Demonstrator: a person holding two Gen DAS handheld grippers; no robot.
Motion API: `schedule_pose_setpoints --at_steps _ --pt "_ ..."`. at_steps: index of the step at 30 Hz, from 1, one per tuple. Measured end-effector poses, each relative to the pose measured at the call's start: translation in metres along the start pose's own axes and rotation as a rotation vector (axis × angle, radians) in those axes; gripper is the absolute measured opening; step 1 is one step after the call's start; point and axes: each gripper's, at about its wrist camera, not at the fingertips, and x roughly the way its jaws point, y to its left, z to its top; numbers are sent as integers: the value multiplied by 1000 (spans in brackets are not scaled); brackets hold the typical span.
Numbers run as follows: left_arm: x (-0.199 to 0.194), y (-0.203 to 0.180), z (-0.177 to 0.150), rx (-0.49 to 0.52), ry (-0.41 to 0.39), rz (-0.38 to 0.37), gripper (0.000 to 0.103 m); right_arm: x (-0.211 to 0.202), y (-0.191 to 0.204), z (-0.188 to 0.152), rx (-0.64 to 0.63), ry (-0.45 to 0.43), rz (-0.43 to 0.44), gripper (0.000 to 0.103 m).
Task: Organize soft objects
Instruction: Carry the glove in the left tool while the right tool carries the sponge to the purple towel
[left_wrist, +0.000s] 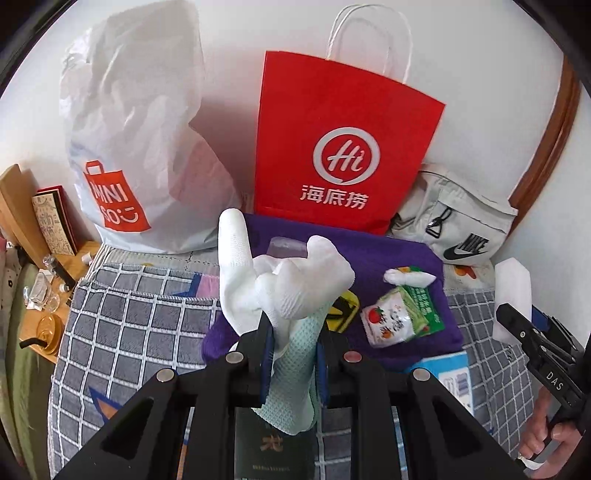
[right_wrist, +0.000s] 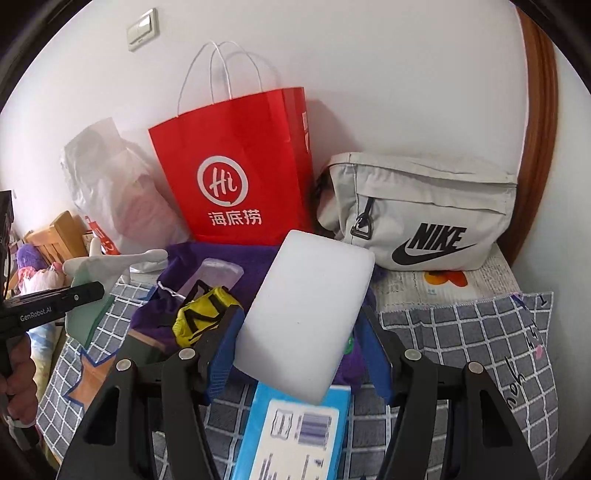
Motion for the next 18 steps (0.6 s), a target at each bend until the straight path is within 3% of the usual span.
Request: schedule_pose_setpoints --at_steps 18 --pt "69 3 31 -32 47 9 18 81 -2 18 -22 81 34 62"
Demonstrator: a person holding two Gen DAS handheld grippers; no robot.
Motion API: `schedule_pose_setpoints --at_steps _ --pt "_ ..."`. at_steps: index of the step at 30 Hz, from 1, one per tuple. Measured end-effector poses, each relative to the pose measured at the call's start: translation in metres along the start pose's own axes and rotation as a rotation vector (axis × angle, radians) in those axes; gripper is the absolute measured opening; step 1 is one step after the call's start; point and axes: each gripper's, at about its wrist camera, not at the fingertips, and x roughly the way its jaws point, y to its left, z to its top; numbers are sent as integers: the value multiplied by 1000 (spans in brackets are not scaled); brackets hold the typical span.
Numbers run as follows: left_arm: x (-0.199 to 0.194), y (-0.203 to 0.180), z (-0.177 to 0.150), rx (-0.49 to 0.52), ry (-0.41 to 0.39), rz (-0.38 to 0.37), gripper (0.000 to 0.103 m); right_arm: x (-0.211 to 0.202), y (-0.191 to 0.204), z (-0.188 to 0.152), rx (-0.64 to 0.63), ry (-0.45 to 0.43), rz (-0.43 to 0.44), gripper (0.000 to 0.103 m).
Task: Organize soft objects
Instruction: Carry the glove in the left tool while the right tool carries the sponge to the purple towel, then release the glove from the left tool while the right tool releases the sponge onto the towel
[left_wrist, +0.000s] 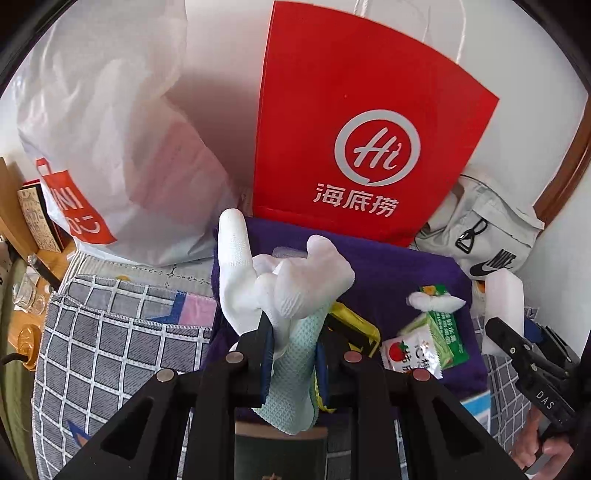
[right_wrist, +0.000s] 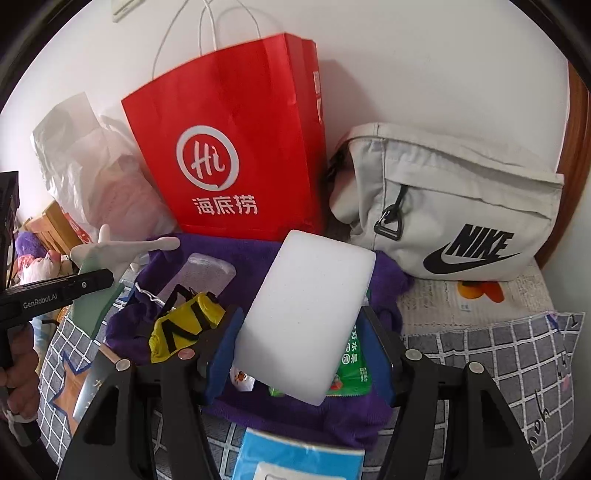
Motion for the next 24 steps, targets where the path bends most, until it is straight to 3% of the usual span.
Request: schedule_pose_setpoints --at_steps 6,12,24 --pt "17 -1 3 -11 9 -17 18 23 -9 -6 39 54 33 62" --pt "35 -4 4 -18 14 -27 18 38 -8 -9 -15 105 37 62" --pt "57 -5 -2 -13 55 -55 18 69 -10 -17 -2 216 89 64"
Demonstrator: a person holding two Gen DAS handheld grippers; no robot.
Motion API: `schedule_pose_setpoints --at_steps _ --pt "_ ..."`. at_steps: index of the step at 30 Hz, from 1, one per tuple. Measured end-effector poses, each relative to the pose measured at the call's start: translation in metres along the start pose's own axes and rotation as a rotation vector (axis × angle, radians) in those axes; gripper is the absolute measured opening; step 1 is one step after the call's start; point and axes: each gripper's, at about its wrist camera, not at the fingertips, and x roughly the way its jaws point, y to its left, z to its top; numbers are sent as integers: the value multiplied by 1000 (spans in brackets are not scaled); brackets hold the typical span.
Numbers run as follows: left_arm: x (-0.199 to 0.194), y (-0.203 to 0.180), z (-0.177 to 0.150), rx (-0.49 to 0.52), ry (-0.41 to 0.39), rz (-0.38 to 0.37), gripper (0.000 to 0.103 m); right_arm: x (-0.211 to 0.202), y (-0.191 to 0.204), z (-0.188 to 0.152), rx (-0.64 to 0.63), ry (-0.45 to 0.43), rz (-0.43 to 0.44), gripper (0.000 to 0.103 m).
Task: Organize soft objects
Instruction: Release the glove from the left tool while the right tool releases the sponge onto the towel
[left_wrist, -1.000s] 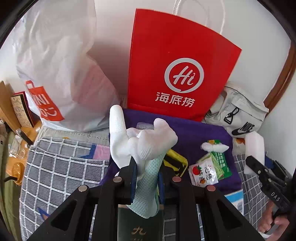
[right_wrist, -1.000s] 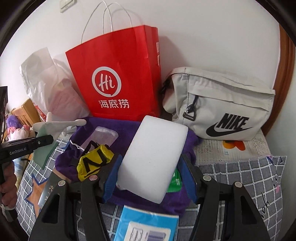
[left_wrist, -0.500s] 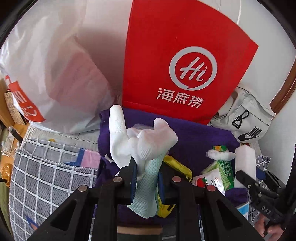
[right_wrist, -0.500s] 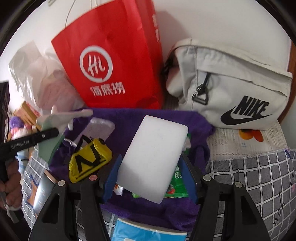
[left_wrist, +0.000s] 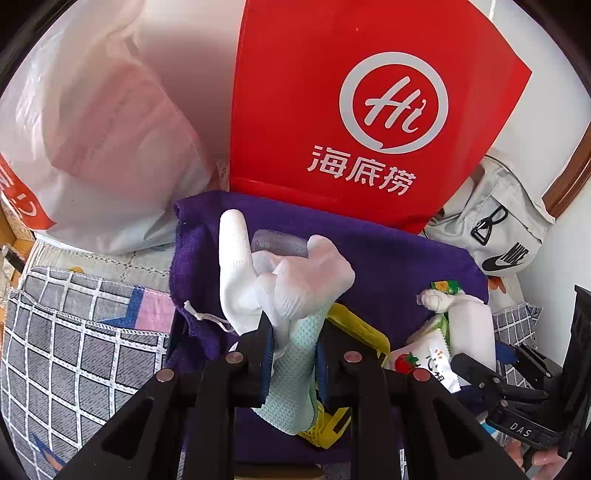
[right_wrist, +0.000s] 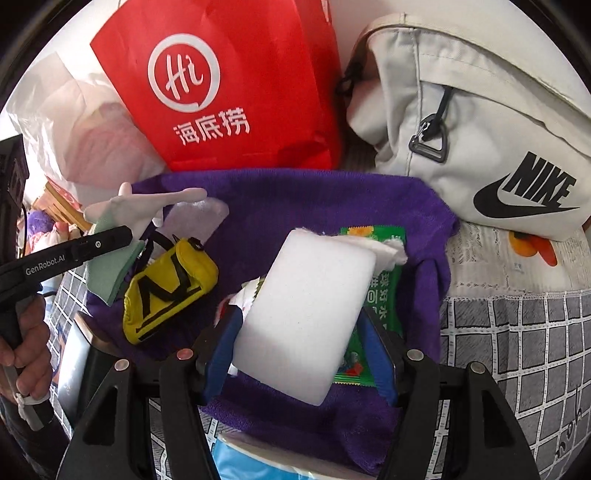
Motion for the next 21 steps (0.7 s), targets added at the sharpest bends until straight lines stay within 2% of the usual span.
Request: schedule_pose_setpoints --at_steps 7,10,13,16,18,21 --pt "5 1 -1 -3 6 -15 19 -4 0 4 12 -26 13 66" --pt "7 2 -1 4 18 -9 22 -15 -2 8 37 -59 42 72" --pt "6 -1 -1 13 22 11 34 -21 1 9 26 -86 16 81" --pt "2 -5 -1 26 9 18 46 -21 5 11 3 -80 -23 81" --pt "-4 -8 -1 36 -1 19 58 -21 6 11 -6 -74 -46 81" --pt "-14 -10 -2 47 -25 25 66 -29 9 10 -10 -83 -62 81"
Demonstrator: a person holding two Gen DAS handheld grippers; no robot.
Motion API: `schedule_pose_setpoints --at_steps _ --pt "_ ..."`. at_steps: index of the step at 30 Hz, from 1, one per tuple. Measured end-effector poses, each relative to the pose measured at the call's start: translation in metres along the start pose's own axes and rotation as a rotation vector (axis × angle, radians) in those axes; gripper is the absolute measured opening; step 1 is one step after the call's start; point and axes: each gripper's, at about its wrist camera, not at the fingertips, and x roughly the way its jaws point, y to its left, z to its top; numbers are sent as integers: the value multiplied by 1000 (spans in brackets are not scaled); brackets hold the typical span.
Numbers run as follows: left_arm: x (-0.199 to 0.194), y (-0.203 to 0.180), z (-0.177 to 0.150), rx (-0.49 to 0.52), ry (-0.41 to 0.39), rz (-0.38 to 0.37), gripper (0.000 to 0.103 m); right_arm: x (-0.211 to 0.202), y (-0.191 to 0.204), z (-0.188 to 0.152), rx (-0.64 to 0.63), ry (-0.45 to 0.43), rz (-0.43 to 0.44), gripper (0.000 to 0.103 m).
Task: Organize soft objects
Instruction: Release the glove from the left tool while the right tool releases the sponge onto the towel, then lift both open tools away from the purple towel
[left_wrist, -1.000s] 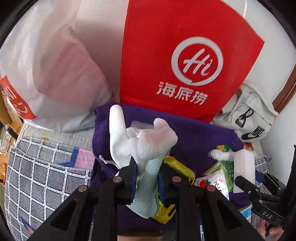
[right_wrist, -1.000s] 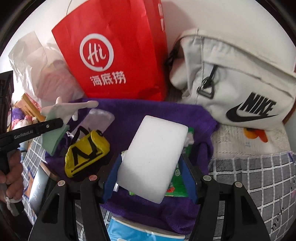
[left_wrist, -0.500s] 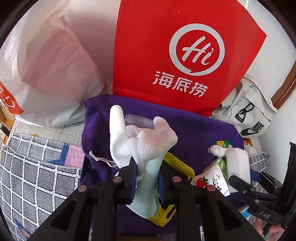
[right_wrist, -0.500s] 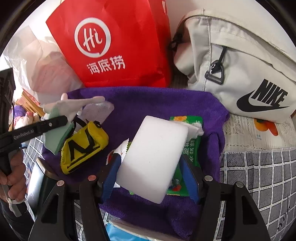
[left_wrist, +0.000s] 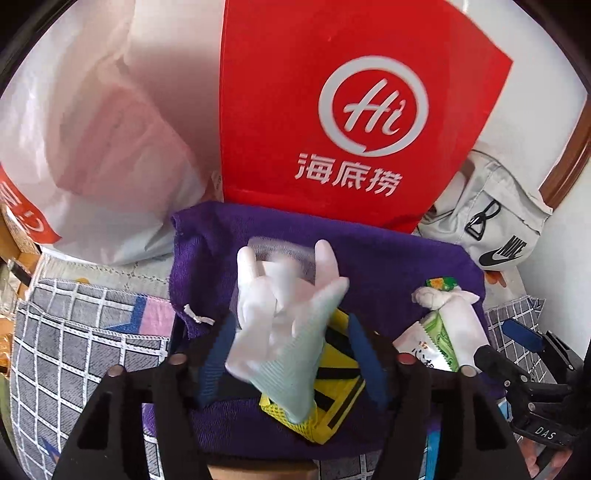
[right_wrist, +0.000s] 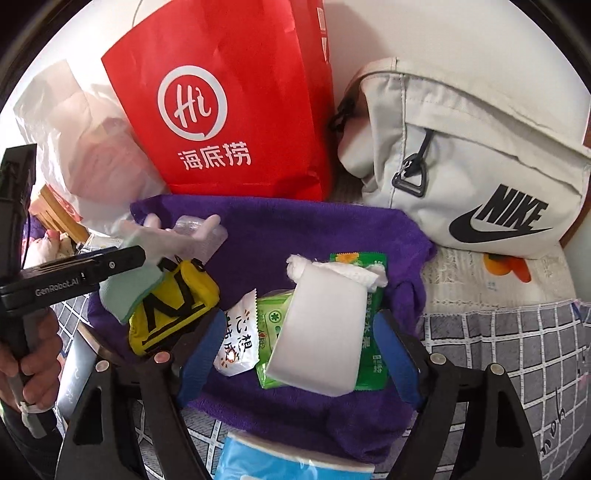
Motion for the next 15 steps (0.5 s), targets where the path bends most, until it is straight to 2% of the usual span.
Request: schedule_pose_setpoints --at_steps 5,9,12,15 --pt "-16 -2 -10 6 7 0 67 -23 1 -6 7 -32 -24 87" --pt "-35 -1 -20 5 10 -2 67 -44 2 -15 32 -57 -54 87" --pt "-54 -2 -30 5 5 -6 67 -64 2 -26 61 -68 -37 87" --pt "-78 -5 -43 10 -7 0 67 -87 6 -39 82 -86 -55 87"
